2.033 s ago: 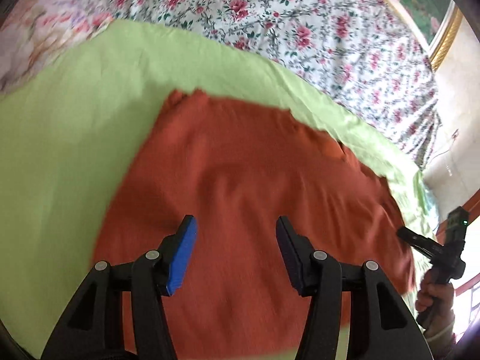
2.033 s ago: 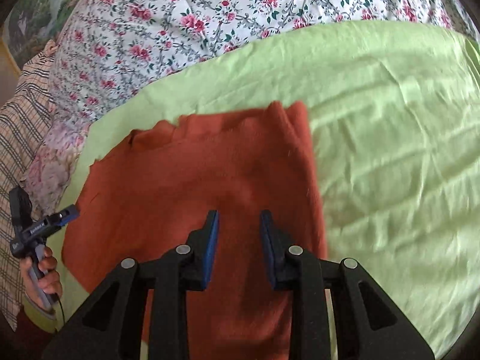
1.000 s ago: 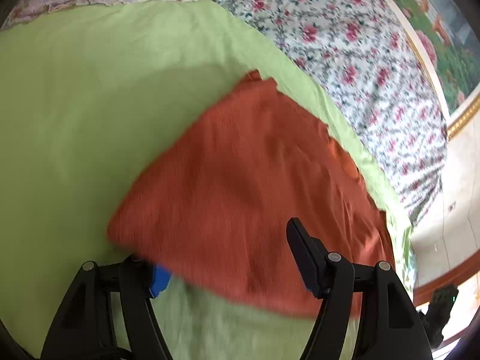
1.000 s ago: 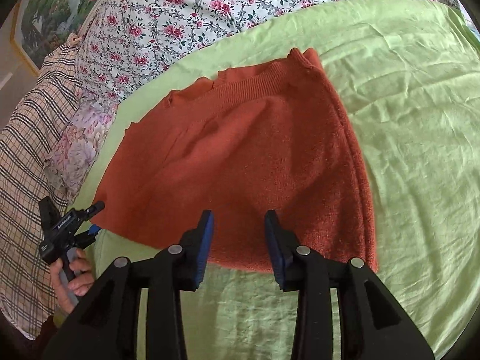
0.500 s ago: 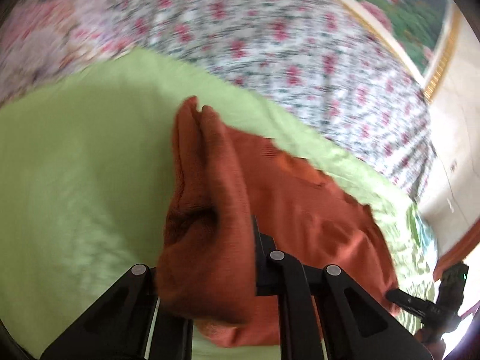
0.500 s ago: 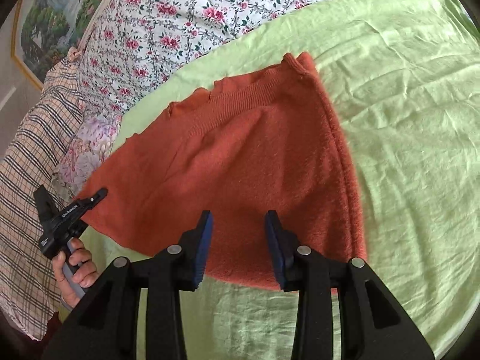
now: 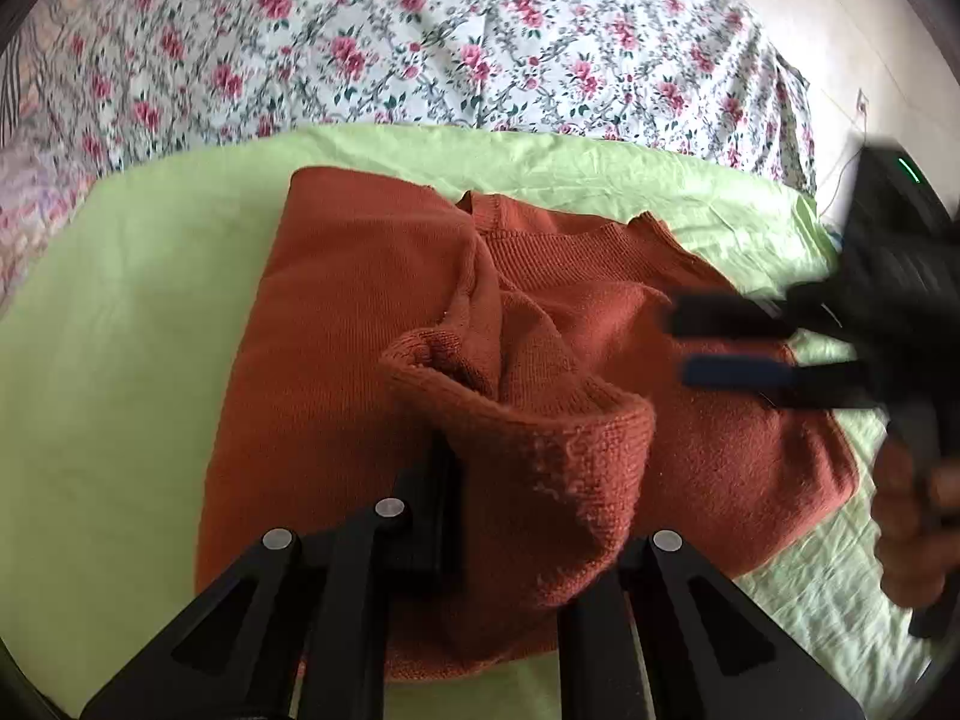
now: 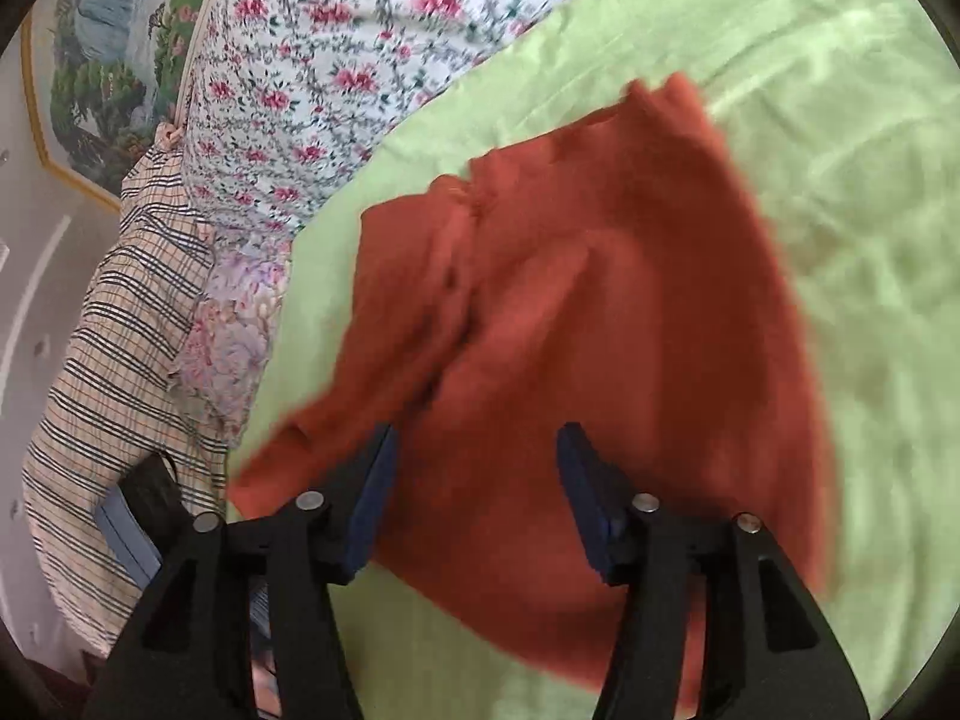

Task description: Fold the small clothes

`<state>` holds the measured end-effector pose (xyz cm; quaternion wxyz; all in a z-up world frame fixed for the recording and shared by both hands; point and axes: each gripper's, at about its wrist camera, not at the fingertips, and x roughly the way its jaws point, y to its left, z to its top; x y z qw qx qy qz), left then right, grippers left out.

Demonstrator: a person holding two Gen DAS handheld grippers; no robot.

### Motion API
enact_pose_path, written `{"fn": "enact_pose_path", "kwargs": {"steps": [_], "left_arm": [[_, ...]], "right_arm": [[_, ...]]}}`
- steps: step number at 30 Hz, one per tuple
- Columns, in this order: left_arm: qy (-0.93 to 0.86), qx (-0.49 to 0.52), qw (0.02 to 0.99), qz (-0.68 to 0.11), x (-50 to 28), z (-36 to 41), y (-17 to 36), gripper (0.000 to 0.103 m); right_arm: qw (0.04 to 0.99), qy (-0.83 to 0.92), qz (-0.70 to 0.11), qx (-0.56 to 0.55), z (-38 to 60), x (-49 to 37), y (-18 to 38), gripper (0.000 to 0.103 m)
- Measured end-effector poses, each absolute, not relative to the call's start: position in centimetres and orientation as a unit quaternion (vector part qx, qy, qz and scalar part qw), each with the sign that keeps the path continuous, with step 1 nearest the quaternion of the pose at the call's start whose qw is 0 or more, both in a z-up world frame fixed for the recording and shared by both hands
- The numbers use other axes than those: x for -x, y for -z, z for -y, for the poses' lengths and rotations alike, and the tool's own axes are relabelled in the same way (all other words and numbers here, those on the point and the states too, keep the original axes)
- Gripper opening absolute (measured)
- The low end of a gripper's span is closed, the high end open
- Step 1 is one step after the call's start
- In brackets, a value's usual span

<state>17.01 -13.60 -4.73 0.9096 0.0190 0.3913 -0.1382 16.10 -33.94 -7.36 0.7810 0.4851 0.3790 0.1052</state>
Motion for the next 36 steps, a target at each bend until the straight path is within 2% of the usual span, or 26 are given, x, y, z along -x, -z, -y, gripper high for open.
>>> {"fn": "enact_pose_path", "kwargs": {"steps": [5,9,10,11,12,14,18,21,25,30,36], "left_arm": [[0.13,-0.048,0.917,-0.375,-16.6,13.8,3.9,0.011],[0.109,-0.113,0.92,-0.359,-15.5,15.1,3.5,0.011],[0.107,-0.131,0.92,-0.353,-15.2,15.7,3.3,0.011],[0.106,-0.141,0.921,-0.348,-14.9,16.0,3.1,0.011],[0.107,-0.153,0.921,-0.341,-14.6,16.5,2.7,0.011],[0.119,-0.165,0.924,-0.323,-14.1,17.4,1.5,0.011],[0.176,-0.169,0.923,-0.296,-13.2,21.1,-0.5,0.011],[0.22,-0.154,0.911,-0.312,-13.7,24.3,0.0,0.011],[0.269,-0.117,0.884,-0.365,-14.7,26.8,2.3,0.011],[0.278,-0.116,0.873,-0.384,-14.5,27.4,4.0,0.011],[0.29,-0.107,0.866,-0.393,-14.4,27.1,4.3,0.011]], "right_arm": [[0.765,-0.154,-0.389,-0.489,32.5,-22.8,7.5,0.063],[0.741,-0.188,-0.409,-0.499,30.8,-27.9,8.3,0.068],[0.738,-0.185,-0.424,-0.492,30.2,-28.8,8.6,0.062],[0.742,-0.177,-0.435,-0.478,29.9,-29.4,8.6,0.046],[0.749,-0.177,-0.438,-0.464,29.8,-29.7,8.3,0.022],[0.769,-0.18,-0.425,-0.443,30.3,-29.5,6.7,0.017],[0.812,-0.182,-0.376,-0.407,33.6,-26.5,2.6,0.015],[0.837,-0.161,-0.362,-0.378,36.4,-24.3,1.3,0.015],[0.835,-0.115,-0.384,-0.375,39.6,-22.4,3.9,0.015],[0.817,-0.089,-0.416,-0.39,41.4,-20.7,8.6,0.015],[0.822,-0.092,-0.407,-0.388,41.5,-20.1,9.3,0.015]]}}
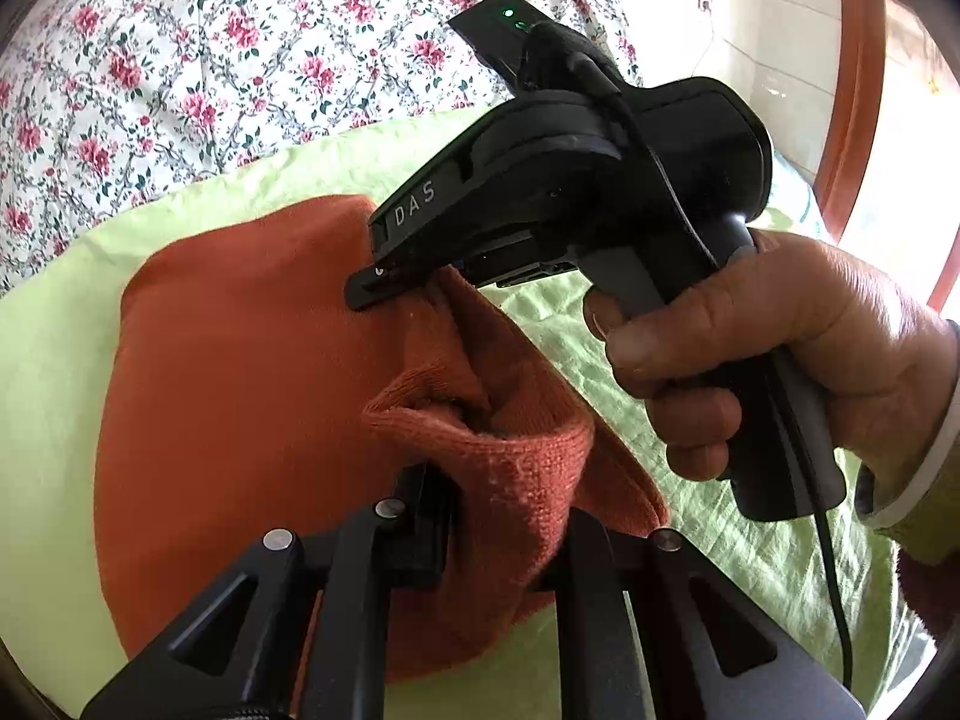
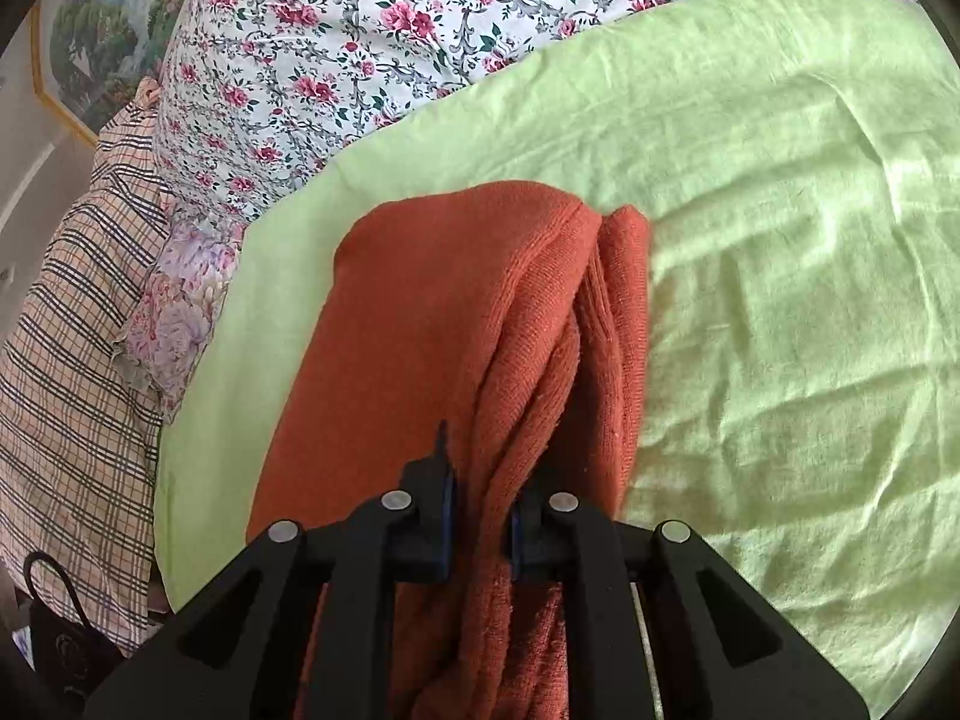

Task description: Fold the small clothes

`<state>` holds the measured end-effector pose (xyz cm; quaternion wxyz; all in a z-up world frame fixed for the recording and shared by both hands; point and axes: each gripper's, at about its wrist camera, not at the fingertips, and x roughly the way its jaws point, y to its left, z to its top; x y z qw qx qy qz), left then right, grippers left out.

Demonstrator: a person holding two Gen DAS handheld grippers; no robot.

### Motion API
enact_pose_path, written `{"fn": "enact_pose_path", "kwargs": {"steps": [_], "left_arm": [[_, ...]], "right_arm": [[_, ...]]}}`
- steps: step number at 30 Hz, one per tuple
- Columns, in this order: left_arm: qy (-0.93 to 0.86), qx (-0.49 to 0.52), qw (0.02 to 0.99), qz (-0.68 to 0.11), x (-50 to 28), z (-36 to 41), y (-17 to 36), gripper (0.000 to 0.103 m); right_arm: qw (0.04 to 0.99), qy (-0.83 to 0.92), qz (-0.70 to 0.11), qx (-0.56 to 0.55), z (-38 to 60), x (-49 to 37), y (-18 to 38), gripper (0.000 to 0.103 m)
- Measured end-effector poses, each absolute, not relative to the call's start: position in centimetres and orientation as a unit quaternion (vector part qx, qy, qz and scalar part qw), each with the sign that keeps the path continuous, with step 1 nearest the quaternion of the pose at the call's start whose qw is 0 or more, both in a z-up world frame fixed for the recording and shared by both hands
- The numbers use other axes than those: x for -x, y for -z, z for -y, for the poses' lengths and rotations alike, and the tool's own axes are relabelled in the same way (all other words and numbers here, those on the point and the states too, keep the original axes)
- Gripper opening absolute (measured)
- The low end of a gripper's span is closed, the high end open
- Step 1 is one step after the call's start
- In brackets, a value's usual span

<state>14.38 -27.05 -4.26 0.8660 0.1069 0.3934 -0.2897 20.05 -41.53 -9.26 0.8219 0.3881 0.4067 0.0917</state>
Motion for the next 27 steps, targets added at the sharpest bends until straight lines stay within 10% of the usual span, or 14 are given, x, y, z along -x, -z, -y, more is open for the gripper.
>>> {"fn": "enact_pose_path", "kwargs": {"steps": [8,11,14,27], "left_arm": [[0.319,-0.097,0.845,-0.418,-14.2,25.9,3.5,0.043],[0.311,-0.079,0.852,-0.415,-13.1,22.4,2.2,0.067],[0.266,-0.057,0.869,-0.414,-13.2,17.6,1.4,0.08],[0.222,0.127,0.812,-0.524,-25.1,8.5,7.7,0.083]], "right_arm": [[0.824,-0.052,-0.41,-0.388,42.0,-18.8,10.3,0.02],[0.833,-0.014,-0.404,-0.377,42.4,-16.9,9.2,0.036],[0.841,0.052,-0.407,-0.353,42.5,-14.6,7.9,0.072],[0.812,-0.037,-0.402,-0.423,40.9,-15.4,9.7,0.083]]}}
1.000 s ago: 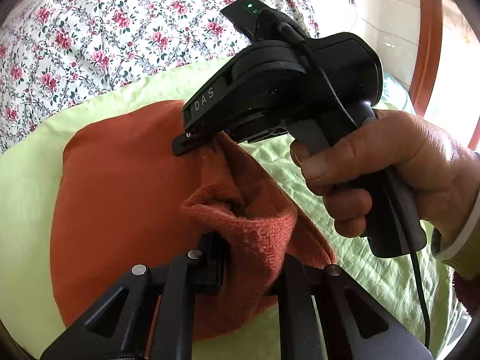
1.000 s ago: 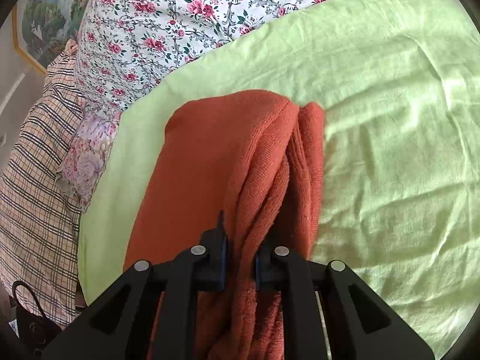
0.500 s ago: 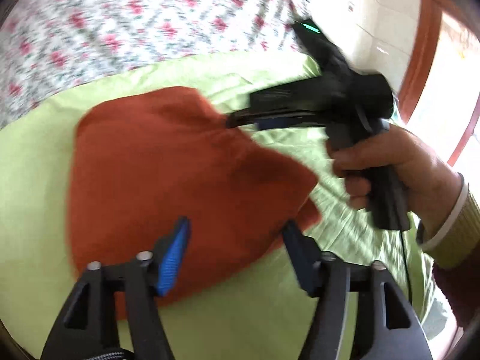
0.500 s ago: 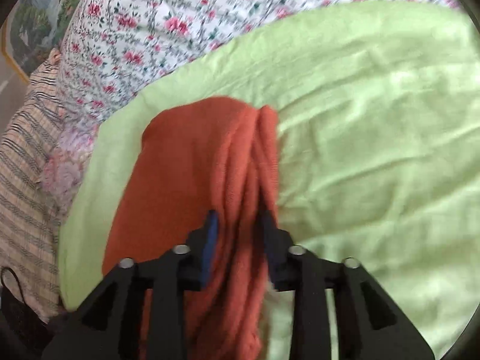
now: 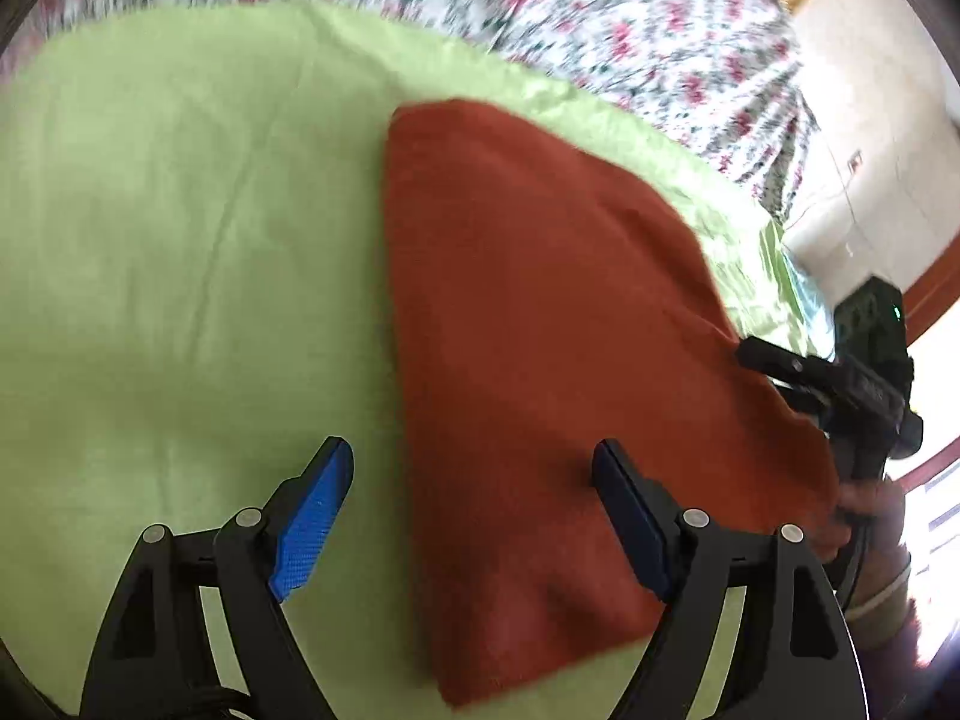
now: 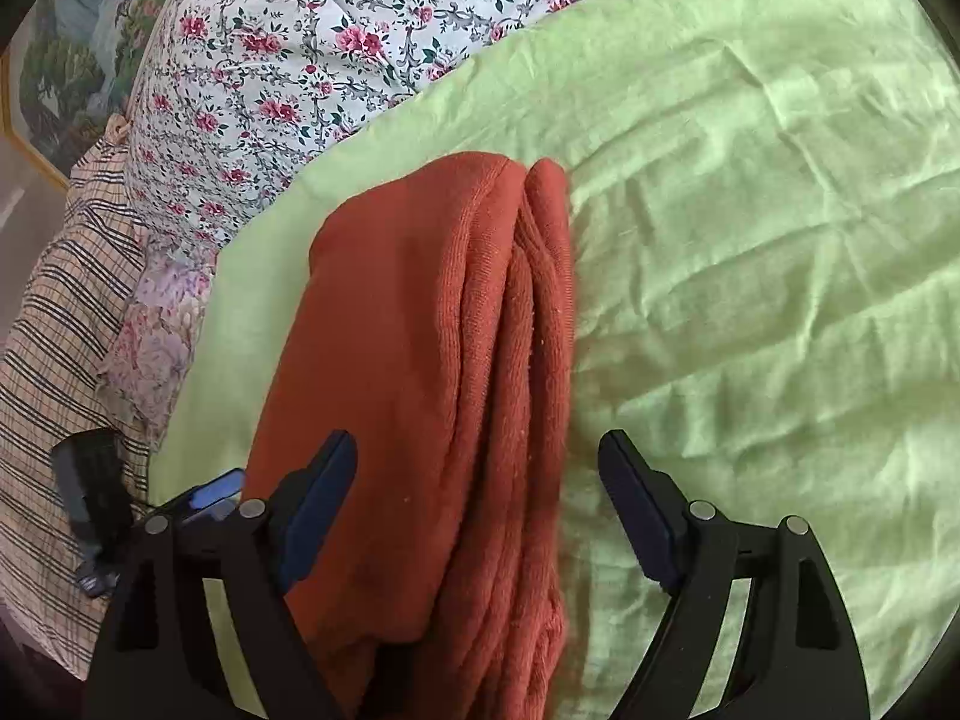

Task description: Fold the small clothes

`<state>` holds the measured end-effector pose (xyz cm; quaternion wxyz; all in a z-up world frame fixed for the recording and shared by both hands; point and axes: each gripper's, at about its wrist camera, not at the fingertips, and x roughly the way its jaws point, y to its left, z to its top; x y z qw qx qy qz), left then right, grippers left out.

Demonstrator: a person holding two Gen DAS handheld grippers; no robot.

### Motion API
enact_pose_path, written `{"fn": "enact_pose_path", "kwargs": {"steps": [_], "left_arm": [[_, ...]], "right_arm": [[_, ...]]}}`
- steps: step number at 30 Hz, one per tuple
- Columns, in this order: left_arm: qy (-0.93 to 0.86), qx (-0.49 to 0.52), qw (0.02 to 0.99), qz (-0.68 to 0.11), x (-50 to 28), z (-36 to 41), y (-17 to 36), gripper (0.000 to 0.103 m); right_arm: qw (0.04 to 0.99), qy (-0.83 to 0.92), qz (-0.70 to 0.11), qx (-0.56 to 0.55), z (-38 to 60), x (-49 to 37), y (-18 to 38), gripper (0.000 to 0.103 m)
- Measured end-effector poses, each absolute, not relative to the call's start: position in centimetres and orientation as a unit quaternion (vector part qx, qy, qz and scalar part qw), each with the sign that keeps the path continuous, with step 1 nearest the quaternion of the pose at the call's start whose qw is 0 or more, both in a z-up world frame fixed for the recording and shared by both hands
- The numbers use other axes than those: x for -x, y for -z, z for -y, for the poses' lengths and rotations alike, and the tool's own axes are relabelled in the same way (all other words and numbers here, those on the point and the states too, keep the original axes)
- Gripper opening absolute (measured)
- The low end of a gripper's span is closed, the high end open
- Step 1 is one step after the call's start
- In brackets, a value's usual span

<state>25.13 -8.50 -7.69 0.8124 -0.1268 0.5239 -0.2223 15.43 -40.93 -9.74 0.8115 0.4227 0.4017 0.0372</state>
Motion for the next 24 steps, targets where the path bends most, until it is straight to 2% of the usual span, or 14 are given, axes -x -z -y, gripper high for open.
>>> {"fn": "enact_pose_path", "kwargs": {"steps": [3,4,5,6,7,8,10,17,24], "left_arm": [[0.238,0.148,0.805,-0.523,-26.6,8.6,8.5,0.087],[0.248,0.152,0.801,-0.523,-27.1,8.8,8.6,0.087],[0.259,0.154,0.795,-0.526,-27.9,9.4,8.9,0.082],[0.263,0.152,0.794,-0.526,-28.3,9.8,9.2,0.071],[0.269,0.15,0.791,-0.529,-28.6,10.4,9.5,0.048],[0.267,0.147,0.792,-0.529,-28.4,10.7,9.4,0.035],[0.269,0.149,0.8,-0.515,-27.8,10.5,8.6,0.025],[0.243,0.141,0.84,-0.464,-21.0,5.2,2.3,0.022],[0.204,0.136,0.851,-0.465,-14.3,-1.3,1.6,0.022]], "right_arm": [[0.802,-0.042,-0.406,-0.436,41.3,-15.9,10.5,0.082],[0.8,-0.044,-0.407,-0.437,41.4,-16.1,10.8,0.077],[0.8,-0.045,-0.409,-0.437,41.4,-16.2,10.9,0.073],[0.799,-0.046,-0.411,-0.436,41.4,-16.3,11.1,0.056],[0.795,-0.05,-0.413,-0.441,41.4,-16.4,11.4,0.036],[0.785,-0.063,-0.414,-0.457,41.3,-16.6,11.9,0.034],[0.781,-0.064,-0.41,-0.467,40.9,-16.6,12.1,0.028],[0.8,-0.107,-0.375,-0.456,37.0,-16.2,7.6,0.024],[0.788,-0.192,-0.374,-0.449,29.4,-16.4,6.9,0.024]]}}
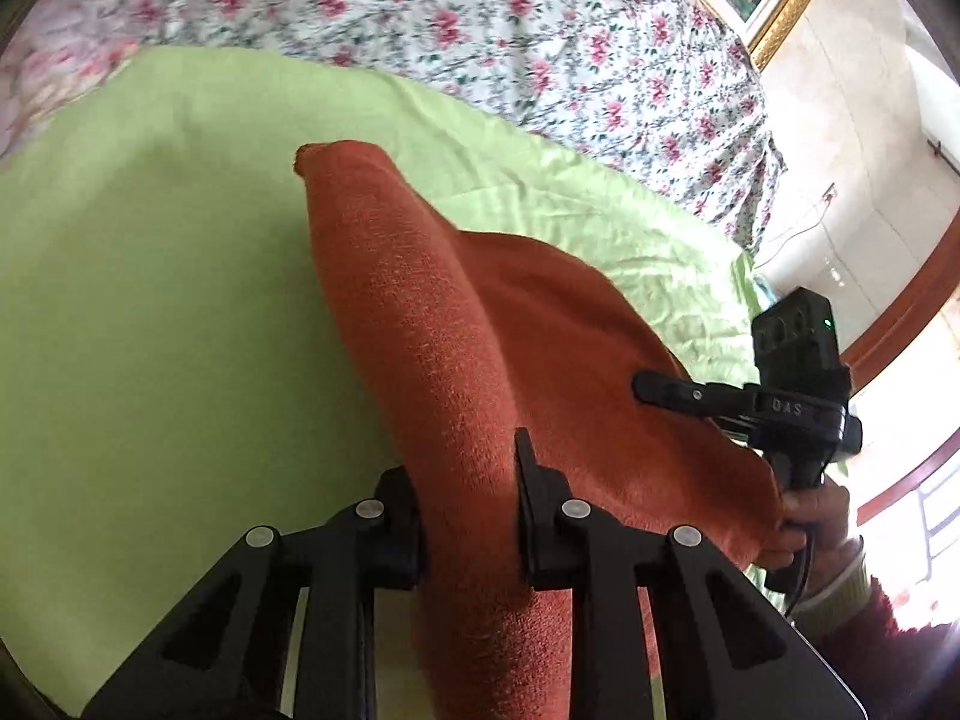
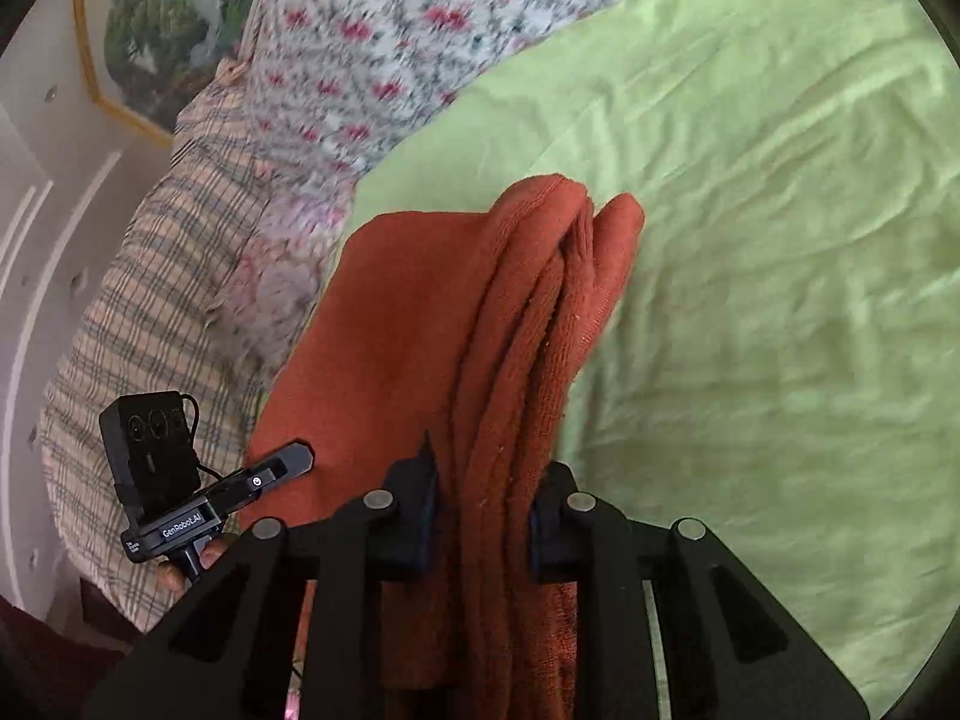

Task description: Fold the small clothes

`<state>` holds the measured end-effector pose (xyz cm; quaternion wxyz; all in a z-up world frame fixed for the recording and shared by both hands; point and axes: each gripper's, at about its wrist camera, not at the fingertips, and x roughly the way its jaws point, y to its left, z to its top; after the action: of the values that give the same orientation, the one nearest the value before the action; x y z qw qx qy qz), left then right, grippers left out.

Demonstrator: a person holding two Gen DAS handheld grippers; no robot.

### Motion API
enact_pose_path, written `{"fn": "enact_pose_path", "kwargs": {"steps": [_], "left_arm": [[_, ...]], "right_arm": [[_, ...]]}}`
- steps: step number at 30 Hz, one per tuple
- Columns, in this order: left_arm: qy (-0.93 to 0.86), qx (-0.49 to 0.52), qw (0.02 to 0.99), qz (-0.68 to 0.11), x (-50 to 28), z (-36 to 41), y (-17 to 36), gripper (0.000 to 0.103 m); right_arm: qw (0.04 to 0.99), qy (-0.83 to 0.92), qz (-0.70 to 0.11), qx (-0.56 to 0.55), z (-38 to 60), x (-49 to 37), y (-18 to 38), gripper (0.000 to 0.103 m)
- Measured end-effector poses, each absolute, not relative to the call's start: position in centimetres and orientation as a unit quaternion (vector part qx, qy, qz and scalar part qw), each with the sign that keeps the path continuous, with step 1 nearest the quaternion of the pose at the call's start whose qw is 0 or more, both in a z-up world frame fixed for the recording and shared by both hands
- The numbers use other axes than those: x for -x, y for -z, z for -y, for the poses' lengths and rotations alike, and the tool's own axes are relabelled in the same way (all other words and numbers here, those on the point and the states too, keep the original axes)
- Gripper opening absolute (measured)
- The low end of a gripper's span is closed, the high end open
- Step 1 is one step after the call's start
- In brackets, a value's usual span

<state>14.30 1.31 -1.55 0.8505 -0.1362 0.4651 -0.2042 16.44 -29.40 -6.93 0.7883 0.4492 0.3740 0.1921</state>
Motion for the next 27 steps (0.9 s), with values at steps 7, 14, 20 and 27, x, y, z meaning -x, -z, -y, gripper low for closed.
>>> {"fn": "enact_pose_path", "kwargs": {"steps": [7,14,20,27], "left_arm": [[0.201,0.194,0.822,-0.496,-13.3,-5.5,6.2,0.043],[0.179,0.24,0.826,-0.478,-19.7,-9.4,6.6,0.051],[0.16,0.252,0.819,-0.49,-27.6,-10.0,7.9,0.02],[0.115,0.175,0.864,-0.458,-30.7,-9.0,3.9,0.018]], "right_arm": [[0.772,-0.178,-0.431,-0.431,25.5,-17.4,9.6,0.026],[0.792,-0.148,-0.431,-0.405,26.0,-16.3,7.4,0.04],[0.798,-0.132,-0.428,-0.403,25.9,-15.1,6.4,0.04],[0.81,-0.12,-0.422,-0.389,26.4,-14.5,5.2,0.04]]}}
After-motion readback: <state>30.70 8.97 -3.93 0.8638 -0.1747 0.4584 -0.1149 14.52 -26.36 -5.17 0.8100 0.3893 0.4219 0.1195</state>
